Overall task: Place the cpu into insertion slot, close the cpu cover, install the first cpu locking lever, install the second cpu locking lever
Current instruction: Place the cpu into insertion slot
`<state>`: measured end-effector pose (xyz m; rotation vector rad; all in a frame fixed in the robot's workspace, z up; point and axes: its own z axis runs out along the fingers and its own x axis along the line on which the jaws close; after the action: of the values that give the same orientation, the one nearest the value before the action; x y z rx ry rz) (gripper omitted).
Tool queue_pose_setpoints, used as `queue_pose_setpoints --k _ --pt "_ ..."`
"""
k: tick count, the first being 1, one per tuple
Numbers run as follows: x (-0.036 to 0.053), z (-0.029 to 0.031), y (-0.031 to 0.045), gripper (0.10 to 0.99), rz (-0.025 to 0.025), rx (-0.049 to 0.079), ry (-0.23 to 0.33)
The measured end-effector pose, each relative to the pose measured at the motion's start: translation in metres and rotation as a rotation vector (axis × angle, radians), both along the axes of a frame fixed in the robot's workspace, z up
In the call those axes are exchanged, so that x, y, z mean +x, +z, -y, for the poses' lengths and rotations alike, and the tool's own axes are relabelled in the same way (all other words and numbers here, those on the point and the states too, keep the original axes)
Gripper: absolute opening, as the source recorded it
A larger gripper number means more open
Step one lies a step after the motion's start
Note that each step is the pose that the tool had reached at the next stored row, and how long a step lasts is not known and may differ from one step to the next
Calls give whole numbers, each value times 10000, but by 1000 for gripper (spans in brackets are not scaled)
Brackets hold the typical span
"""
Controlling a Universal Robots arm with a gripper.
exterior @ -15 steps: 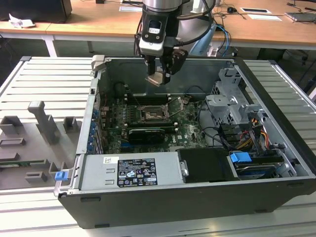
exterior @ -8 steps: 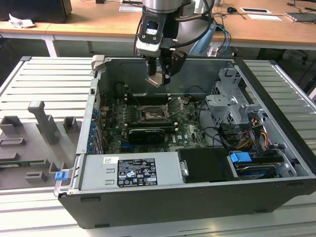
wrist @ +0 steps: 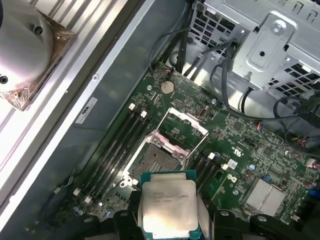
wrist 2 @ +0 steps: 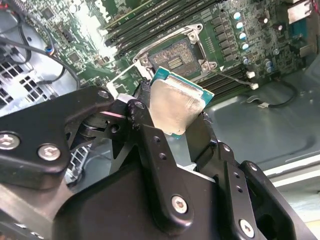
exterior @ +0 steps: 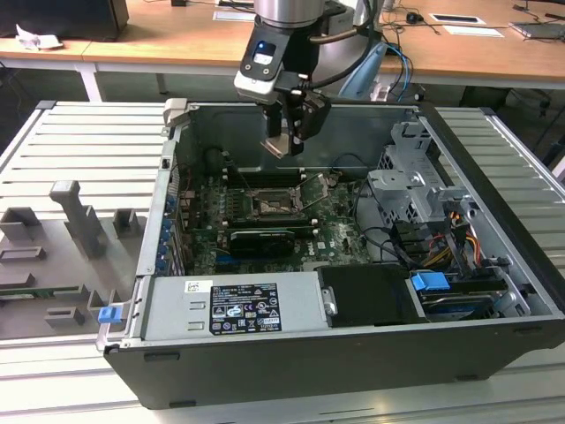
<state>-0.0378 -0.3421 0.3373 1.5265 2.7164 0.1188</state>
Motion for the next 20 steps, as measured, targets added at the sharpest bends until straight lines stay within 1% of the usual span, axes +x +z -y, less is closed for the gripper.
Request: queue_pose_setpoints --k 1,7,14,16,20 --pt "0 0 -7 529 0 0 -197" --pt "0 0 -31 529 0 0 -937" --pt "0 0 -55 529 0 0 -1457" --pt "0 0 -70 529 0 1 -1742" --pt "0 0 -106 529 0 0 -2103"
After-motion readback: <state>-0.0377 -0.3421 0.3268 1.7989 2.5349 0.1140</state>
